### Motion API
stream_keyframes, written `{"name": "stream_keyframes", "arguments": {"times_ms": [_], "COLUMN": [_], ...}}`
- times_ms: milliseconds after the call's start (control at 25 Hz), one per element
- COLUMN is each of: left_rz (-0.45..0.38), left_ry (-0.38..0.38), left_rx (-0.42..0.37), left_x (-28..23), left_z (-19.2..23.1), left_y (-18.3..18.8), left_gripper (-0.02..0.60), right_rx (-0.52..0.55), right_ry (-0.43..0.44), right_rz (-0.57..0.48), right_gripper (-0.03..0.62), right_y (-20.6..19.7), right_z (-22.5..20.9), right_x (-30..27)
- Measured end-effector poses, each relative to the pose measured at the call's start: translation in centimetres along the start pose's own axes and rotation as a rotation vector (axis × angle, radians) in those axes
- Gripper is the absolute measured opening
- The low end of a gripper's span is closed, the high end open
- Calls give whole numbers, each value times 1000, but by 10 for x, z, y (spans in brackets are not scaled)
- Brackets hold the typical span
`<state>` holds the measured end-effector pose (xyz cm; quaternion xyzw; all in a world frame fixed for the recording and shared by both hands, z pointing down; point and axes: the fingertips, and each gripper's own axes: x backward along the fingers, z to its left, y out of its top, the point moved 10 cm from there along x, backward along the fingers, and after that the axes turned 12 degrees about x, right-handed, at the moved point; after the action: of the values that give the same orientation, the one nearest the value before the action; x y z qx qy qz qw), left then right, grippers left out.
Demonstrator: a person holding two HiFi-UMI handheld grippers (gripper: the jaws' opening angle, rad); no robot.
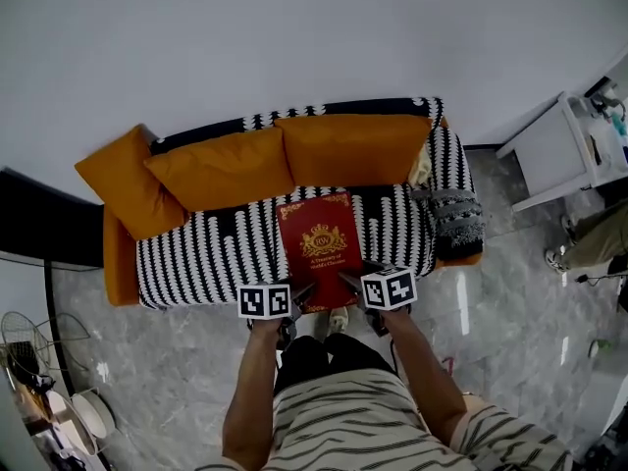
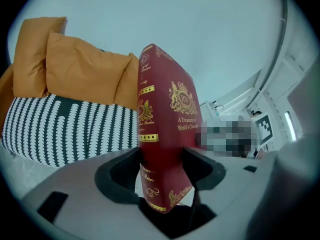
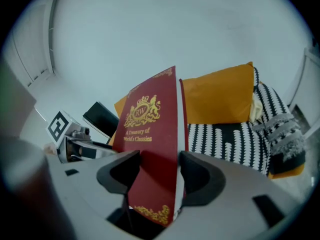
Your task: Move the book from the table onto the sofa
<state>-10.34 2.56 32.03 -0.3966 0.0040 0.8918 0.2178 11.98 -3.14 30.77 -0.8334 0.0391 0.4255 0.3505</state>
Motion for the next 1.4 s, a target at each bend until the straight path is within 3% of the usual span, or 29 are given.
{"name": "stream_keyframes", "arguments": {"times_ms": [320, 840, 1400], "left_rz": [25, 77, 159], "left_ry": [7, -14, 7], "left_rx": [2, 38, 32], "left_x": [-17, -73, -169], "left_z": [22, 102, 180], "left_y": [19, 58, 63], "left_gripper": [272, 272, 272], "right_rx": [-33, -65, -123], "right_ry": [8, -27, -46], "right_rz": [14, 20, 67], "right_gripper": [268, 267, 265], "right_y": [3, -2, -55], "right_z": [-12, -42, -100], "right_x": [-30, -123, -215]}}
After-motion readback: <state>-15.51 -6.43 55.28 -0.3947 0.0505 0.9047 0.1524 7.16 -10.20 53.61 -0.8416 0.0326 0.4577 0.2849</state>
